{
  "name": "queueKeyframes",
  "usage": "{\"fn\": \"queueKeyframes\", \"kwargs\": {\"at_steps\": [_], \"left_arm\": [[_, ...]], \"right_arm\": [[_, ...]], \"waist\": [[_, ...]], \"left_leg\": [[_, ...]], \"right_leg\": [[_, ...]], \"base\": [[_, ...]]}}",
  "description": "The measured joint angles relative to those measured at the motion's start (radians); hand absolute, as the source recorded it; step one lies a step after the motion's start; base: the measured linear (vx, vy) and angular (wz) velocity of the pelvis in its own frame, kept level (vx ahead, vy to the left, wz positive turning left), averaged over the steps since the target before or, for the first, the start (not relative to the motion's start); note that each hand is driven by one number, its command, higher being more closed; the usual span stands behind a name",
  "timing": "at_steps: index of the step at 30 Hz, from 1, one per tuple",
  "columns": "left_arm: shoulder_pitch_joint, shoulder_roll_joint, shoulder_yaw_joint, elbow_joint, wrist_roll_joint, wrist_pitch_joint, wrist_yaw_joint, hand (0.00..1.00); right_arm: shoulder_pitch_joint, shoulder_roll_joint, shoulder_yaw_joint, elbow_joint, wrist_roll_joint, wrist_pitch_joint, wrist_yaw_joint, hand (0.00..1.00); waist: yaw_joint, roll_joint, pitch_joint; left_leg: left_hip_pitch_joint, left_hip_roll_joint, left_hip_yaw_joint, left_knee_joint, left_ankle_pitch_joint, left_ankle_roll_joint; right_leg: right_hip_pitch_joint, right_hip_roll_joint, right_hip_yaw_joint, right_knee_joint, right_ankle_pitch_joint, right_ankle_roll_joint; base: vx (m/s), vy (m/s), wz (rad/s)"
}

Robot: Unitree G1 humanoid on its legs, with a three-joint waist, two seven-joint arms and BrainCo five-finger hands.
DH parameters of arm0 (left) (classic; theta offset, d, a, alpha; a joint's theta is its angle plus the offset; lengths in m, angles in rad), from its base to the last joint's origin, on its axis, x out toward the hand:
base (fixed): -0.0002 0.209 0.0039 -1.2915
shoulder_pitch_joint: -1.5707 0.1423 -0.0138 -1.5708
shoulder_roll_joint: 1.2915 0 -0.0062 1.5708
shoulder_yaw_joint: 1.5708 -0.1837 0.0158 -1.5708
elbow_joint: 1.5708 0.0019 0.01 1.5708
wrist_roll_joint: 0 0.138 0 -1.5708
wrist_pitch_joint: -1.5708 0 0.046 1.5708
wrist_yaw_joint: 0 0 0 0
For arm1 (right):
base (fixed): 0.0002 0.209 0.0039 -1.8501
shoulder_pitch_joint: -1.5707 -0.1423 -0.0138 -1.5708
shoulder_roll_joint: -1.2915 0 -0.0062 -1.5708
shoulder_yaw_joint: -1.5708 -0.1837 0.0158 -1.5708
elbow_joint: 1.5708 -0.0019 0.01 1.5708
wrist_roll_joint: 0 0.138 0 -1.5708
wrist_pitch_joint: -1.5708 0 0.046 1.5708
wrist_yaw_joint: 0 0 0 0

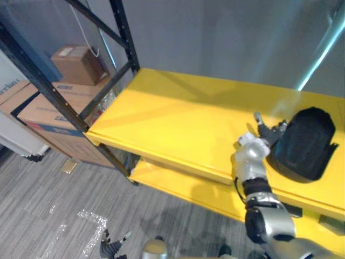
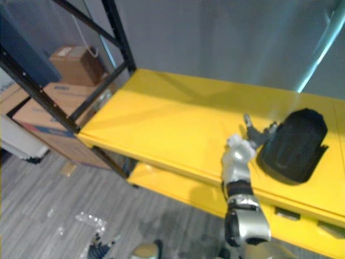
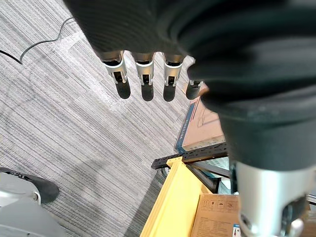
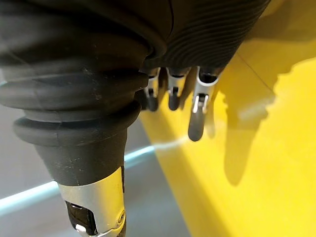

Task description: Walk over and take plastic housings, then place them on the shelf

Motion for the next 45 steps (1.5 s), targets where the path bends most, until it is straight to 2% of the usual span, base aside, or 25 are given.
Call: {"fn": "queueKeyframes", "kwargs": {"at_steps": [11,15,17,22,25,26,27,28,29,30,33,35,37,39,41,43,45], "left_arm": [[0.001,0.001,-0.02,0.003,0.0,0.006,-0.011,0.0],[0.001,0.001,-0.02,0.019,-0.002,0.006,-0.014,0.0],[0.003,0.001,-0.02,0.034,-0.003,0.007,-0.017,0.0],[0.003,0.001,-0.021,0.034,-0.031,0.008,-0.018,0.0],[0.003,0.001,-0.021,0.034,-0.031,0.008,-0.019,0.0],[0.003,0.002,-0.02,0.034,-0.031,0.008,-0.022,0.0],[0.003,0.002,-0.02,0.034,-0.031,0.008,-0.024,0.0],[0.003,0.002,-0.02,0.034,-0.031,0.01,-0.026,0.0],[0.003,0.002,-0.02,0.034,-0.031,0.012,-0.026,0.0],[0.004,0.002,-0.017,0.034,-0.03,0.021,-0.029,0.0],[0.004,0.004,-0.01,0.027,-0.028,0.043,-0.048,0.0],[0.004,0.004,0.01,0.026,-0.027,0.052,-0.056,0.0],[0.006,0.013,0.035,0.024,-0.026,0.052,-0.062,0.0],[0.008,0.028,0.05,0.023,-0.026,0.052,-0.064,0.0],[0.013,0.048,0.082,0.005,-0.027,0.052,-0.064,0.0],[0.025,0.047,0.105,-0.005,-0.027,0.048,-0.063,0.0],[0.038,0.046,0.111,-0.005,-0.027,0.045,-0.063,0.0]], "right_arm": [[0.006,-0.054,-0.068,0.01,-0.008,0.007,-0.018,0.0],[0.006,-0.079,-0.077,0.023,0.002,0.012,-0.019,0.0],[0.006,-0.086,-0.078,0.023,0.011,0.012,-0.017,0.0],[0.005,-0.118,-0.097,0.045,0.012,0.017,0.018,0.0],[0.006,-0.129,-0.098,0.056,0.025,0.022,0.107,0.0],[0.006,-0.138,-0.096,0.065,0.037,0.023,0.184,0.0],[0.006,-0.141,-0.094,0.066,0.049,0.022,0.218,0.0],[0.006,-0.15,-0.086,0.066,0.068,0.022,0.312,0.0],[0.006,-0.155,-0.078,0.066,0.072,0.022,0.357,0.0],[0.008,-0.166,-0.048,0.066,0.072,0.023,0.436,0.0],[0.028,-0.188,0.005,0.006,0.074,0.02,0.54,0.0],[0.045,-0.189,0.02,-0.062,0.092,0.001,0.589,0.0],[0.071,-0.196,0.019,-0.18,0.091,-0.008,0.632,0.0],[0.093,-0.204,0.018,-0.281,0.087,-0.017,0.637,0.0],[0.146,-0.228,-0.029,-0.417,0.051,-0.019,0.619,0.0],[0.191,-0.233,-0.084,-0.484,0.01,-0.018,0.561,0.0],[0.233,-0.234,-0.14,-0.512,-0.016,-0.013,0.492,0.0]], "waist": [[-0.003,-0.004,0.003],[-0.012,-0.004,0.003],[-0.022,-0.005,0.003],[-0.023,-0.005,0.003],[-0.024,-0.005,0.003],[-0.024,-0.005,0.003],[-0.024,-0.005,0.003],[-0.024,-0.005,0.003],[-0.025,-0.005,0.003],[-0.027,-0.005,0.003],[-0.03,-0.009,0.006],[-0.03,-0.015,0.01],[-0.044,-0.03,0.019],[-0.055,-0.044,0.021],[-0.059,-0.07,0.017],[-0.063,-0.084,0.009],[-0.086,-0.097,0.001]], "left_leg": [[0.015,-0.003,0.002,-0.02,0.009,-0.001],[0.015,-0.004,0.002,-0.02,0.009,-0.001],[0.015,-0.004,0.003,-0.023,0.01,-0.001],[0.017,-0.005,0.004,-0.03,0.014,0.0],[0.017,-0.005,0.005,-0.03,0.014,0.0],[0.016,-0.005,0.006,-0.03,0.015,0.0],[0.016,-0.005,0.007,-0.03,0.016,0.0],[0.015,-0.005,0.01,-0.03,0.017,0.001],[0.015,-0.005,0.011,-0.03,0.018,0.001],[0.015,-0.006,0.013,-0.03,0.018,0.001],[0.014,-0.007,0.017,-0.03,0.018,0.001],[0.012,-0.007,0.024,-0.03,0.018,0.002],[0.01,-0.002,0.025,-0.029,0.017,0.002],[0.002,0.001,0.028,-0.028,0.017,0.002],[-0.009,0.006,0.036,-0.027,0.014,-0.001],[-0.004,0.007,0.056,-0.027,0.008,-0.002],[-0.002,0.007,0.063,-0.024,0.0,0.0]], "right_leg": [[0.0,-0.002,0.001,0.0,0.0,0.0],[0.0,-0.003,0.001,0.0,0.0,0.0],[0.0,-0.003,0.001,0.0,0.0,0.0],[-0.001,-0.004,0.001,0.002,0.0,0.0],[-0.002,-0.004,0.002,0.003,0.0,0.0],[-0.005,-0.005,0.003,0.005,0.0,0.0],[-0.007,-0.005,0.004,0.006,0.0,0.0],[-0.015,-0.005,0.006,0.01,0.0,0.0],[-0.018,-0.006,0.007,0.012,0.0,0.0],[-0.019,-0.007,0.008,0.015,0.0,0.0],[-0.026,-0.008,0.013,0.019,-0.001,0.001],[-0.035,-0.008,0.022,0.025,-0.001,0.002],[-0.037,-0.008,0.025,0.023,-0.004,0.005],[-0.047,-0.005,0.029,0.022,-0.004,0.005],[-0.064,0.002,0.038,0.02,-0.002,0.003],[-0.069,0.006,0.055,0.016,-0.002,0.003],[-0.069,0.005,0.06,0.013,-0.002,0.003]], "base": [[0.0,0.0,0.0],[0.0,0.0,0.0],[0.0,0.0,0.0],[0.0,0.0,0.0],[0.0,0.0,0.0],[0.0,0.0,0.0],[0.0,0.005,-0.04],[0.0,0.005,-0.04],[0.0,0.006,-0.05],[0.0,0.006,-0.03],[-0.01,0.004,-0.03],[-0.01,0.006,-0.1],[0.0,-0.005,-0.02],[0.01,-0.006,-0.03],[0.03,-0.012,-0.1],[0.06,0.013,-0.2],[0.07,0.022,-0.15]]}}
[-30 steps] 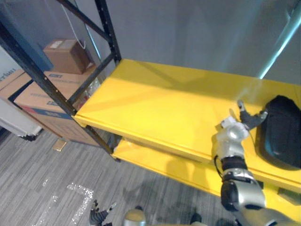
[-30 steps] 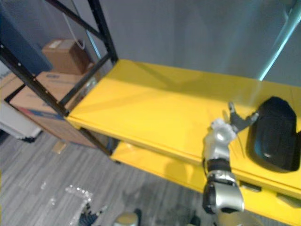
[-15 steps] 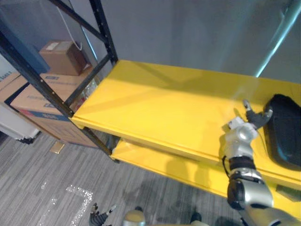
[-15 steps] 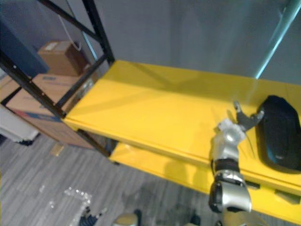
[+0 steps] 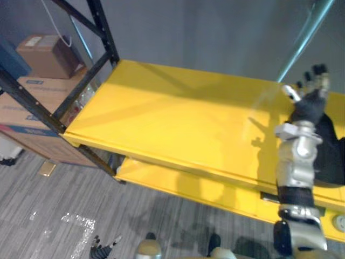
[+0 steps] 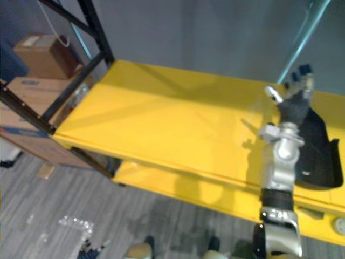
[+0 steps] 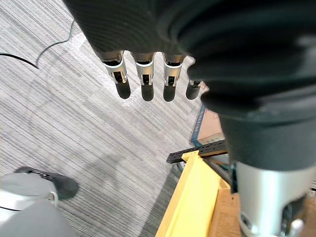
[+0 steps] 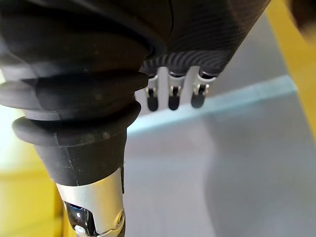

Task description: Walk over and take plastic housings, then place them on the shelf

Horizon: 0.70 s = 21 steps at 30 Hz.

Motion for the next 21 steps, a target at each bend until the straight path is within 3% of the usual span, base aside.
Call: {"fn": "queueKeyframes", "kwargs": {"at_steps": [3,6,11,15,16,21], "left_arm": [[0.01,-0.004,0.005,0.004,0.0,-0.017,0.001,0.0],[0.012,-0.002,0.027,0.004,-0.005,-0.048,0.002,0.0],[0.011,0.0,0.027,0.002,-0.005,-0.052,0.001,0.0],[0.02,-0.001,0.027,0.003,-0.005,-0.052,0.003,0.0],[0.024,-0.001,0.027,0.01,-0.012,-0.053,0.003,0.0],[0.024,0.0,0.026,0.018,-0.012,-0.053,0.003,0.0]], "right_arm": [[0.071,-0.014,-0.091,0.001,-0.008,0.019,-0.074,0.0],[0.128,-0.051,-0.117,0.001,0.048,0.031,-0.033,0.0],[0.241,-0.075,-0.134,0.002,0.067,0.128,0.007,0.0],[0.288,-0.076,-0.193,0.023,0.079,0.136,-0.009,0.0],[0.293,-0.12,-0.21,0.127,0.149,0.151,0.022,0.0],[0.292,-0.139,-0.21,0.184,0.176,0.17,0.042,0.0]], "waist": [[-0.023,-0.013,-0.006],[-0.055,-0.016,-0.01],[-0.078,-0.025,-0.019],[-0.095,-0.025,-0.021],[-0.106,-0.023,-0.038],[-0.106,-0.015,-0.053]], "left_leg": [[0.001,0.005,0.019,0.009,-0.016,-0.001],[0.005,0.008,0.034,0.01,-0.023,-0.003],[0.016,0.01,0.052,0.009,-0.028,-0.004],[0.015,0.006,0.055,0.009,-0.028,-0.003],[0.015,0.006,0.067,0.01,-0.029,-0.002],[0.015,0.003,0.064,0.011,-0.029,-0.002]], "right_leg": [[-0.003,0.003,0.021,-0.008,0.002,0.003],[-0.005,0.007,0.033,-0.012,0.004,0.004],[-0.012,0.007,0.051,-0.011,0.005,0.004],[-0.018,0.001,0.054,-0.007,0.005,0.005],[-0.021,0.0,0.059,-0.006,0.006,0.006],[-0.025,-0.004,0.058,-0.002,0.005,0.006]], "base": [[0.03,0.017,-0.2],[0.02,0.011,-0.17],[0.01,0.009,-0.09],[-0.01,0.003,-0.02],[-0.03,0.011,-0.1],[-0.01,0.002,-0.02]]}}
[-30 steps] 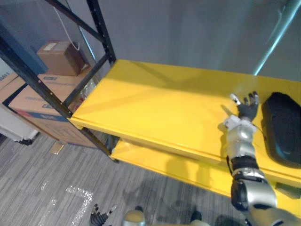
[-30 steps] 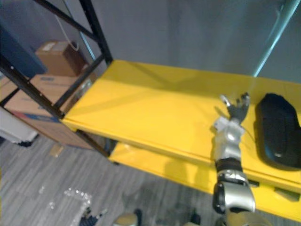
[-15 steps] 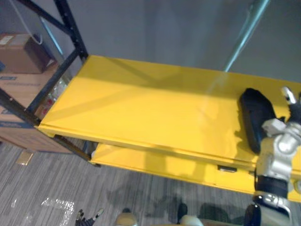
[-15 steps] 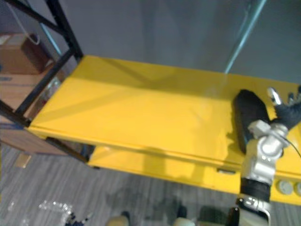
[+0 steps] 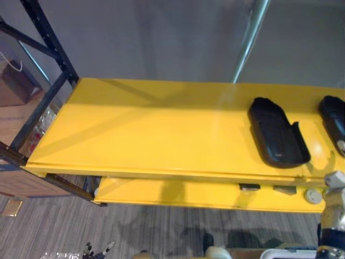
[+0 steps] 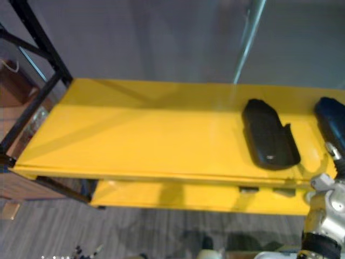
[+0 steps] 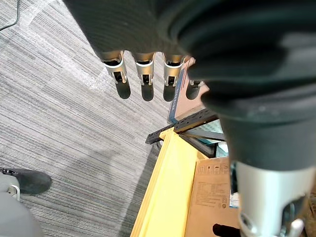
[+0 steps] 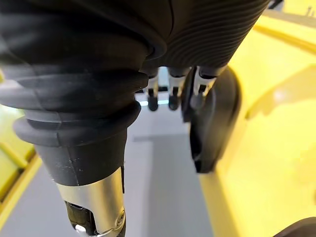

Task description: Walk over and take plastic housings, then place them on the shelf

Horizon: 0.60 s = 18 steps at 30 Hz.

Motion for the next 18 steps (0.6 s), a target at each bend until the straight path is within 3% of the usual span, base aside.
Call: {"fn": "queueKeyframes", "kwargs": {"at_steps": [7,18], "left_arm": [[0.0,0.0,-0.001,0.017,0.0,0.011,-0.001,0.0],[0.0,0.004,-0.004,0.015,0.0,0.02,-0.004,0.0]], "right_arm": [[-0.003,-0.004,0.001,0.067,0.068,0.079,0.086,0.0],[-0.006,-0.019,0.052,0.102,0.069,0.139,0.251,0.0]], "waist": [[0.0,0.0,0.0],[0.0,-0.006,-0.004]], "left_leg": [[-0.002,-0.006,-0.01,0.001,0.0,0.001],[-0.002,-0.009,-0.015,0.003,0.0,0.001]], "right_leg": [[0.0,-0.004,-0.005,0.004,0.0,0.0],[0.004,-0.01,-0.009,0.007,-0.001,0.002]], "base": [[0.0,0.001,0.02],[0.0,0.0,0.0]]}}
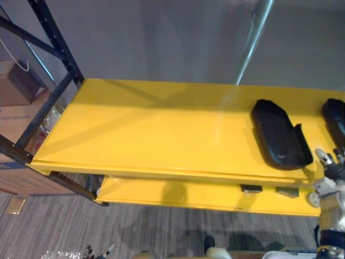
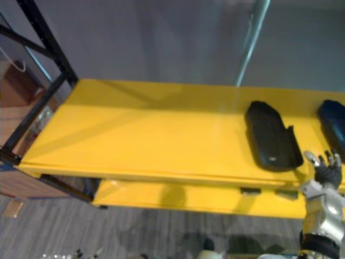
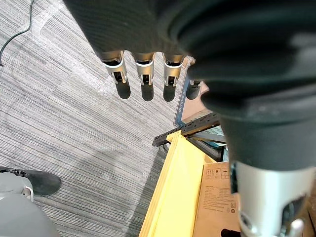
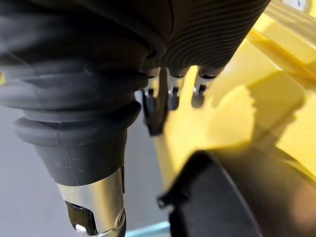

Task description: Walk over and take plastic housings, then place them on the shelf

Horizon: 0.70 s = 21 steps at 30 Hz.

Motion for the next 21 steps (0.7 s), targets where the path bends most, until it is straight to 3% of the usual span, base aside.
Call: {"fn": "queueKeyframes", "kwargs": {"at_steps": [21], "left_arm": [[0.006,0.03,-0.009,-0.003,-0.002,0.024,0.0,0.0]], "right_arm": [[-0.003,-0.008,0.076,0.0,-0.004,0.093,0.077,0.0]], "waist": [[0.0,-0.019,-0.016]], "left_leg": [[-0.031,-0.008,-0.005,0.031,-0.005,0.008]], "right_leg": [[-0.015,-0.014,-0.001,0.015,-0.001,0.004]], "base": [[-0.01,0.0,0.0]]}}
